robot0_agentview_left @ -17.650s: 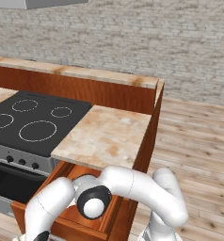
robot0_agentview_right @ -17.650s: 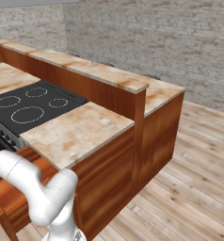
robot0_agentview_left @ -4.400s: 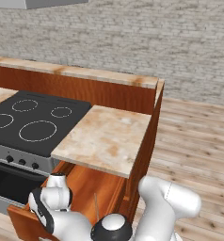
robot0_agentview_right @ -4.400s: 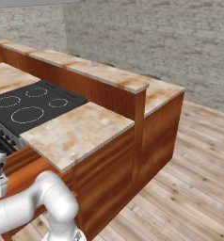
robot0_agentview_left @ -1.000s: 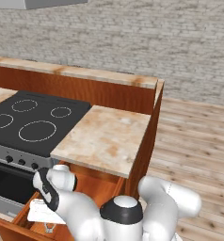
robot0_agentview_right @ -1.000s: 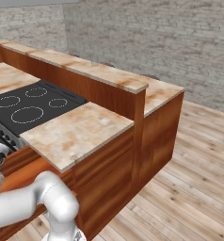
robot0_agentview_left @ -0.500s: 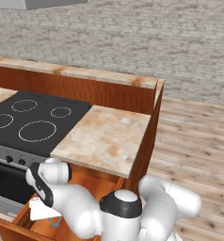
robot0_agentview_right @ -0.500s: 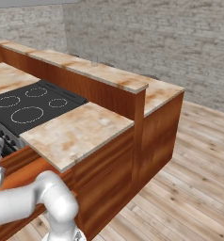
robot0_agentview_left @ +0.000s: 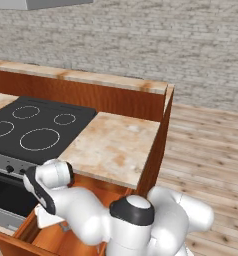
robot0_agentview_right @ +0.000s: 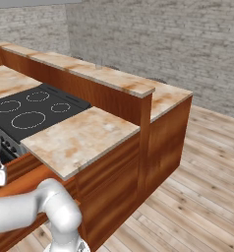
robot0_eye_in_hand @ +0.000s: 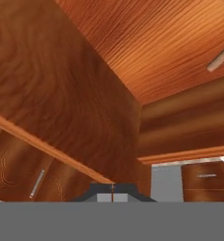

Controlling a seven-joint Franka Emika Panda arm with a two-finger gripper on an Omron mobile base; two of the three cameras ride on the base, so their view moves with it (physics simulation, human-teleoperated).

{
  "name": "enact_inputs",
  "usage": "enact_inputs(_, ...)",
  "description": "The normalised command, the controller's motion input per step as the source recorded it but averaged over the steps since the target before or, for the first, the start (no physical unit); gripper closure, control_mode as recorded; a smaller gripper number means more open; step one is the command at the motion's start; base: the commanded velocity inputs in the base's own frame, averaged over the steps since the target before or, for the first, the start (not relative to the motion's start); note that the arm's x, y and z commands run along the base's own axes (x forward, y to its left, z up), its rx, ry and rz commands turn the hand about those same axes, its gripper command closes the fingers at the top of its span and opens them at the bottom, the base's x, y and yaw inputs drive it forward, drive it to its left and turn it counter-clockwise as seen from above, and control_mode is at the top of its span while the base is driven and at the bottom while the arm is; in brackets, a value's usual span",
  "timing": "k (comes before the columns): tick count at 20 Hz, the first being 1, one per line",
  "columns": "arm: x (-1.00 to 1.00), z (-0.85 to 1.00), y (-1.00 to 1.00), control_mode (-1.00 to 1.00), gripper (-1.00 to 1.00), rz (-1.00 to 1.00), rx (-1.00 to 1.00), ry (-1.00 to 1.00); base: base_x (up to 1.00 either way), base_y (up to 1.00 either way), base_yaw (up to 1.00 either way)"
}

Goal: Take a straw from the drawer in front and place it inside the glass cup on the dining counter.

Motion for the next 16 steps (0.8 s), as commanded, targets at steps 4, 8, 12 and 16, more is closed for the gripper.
enact_inputs(4,0.1,0.33,-0.36,-1.0,1.0,0.14,0.0,0.0,0.0,0.0,0.0)
enact_inputs(8,0.15,0.33,-0.4,-1.0,1.0,0.13,0.0,0.0,0.0,0.0,0.0)
enact_inputs(12,0.15,0.27,-0.43,-1.0,1.0,0.13,0.0,0.0,0.0,0.0,0.0)
enact_inputs(16,0.21,0.27,-0.46,-1.0,1.0,0.12,0.0,0.0,0.0,0.0,0.0)
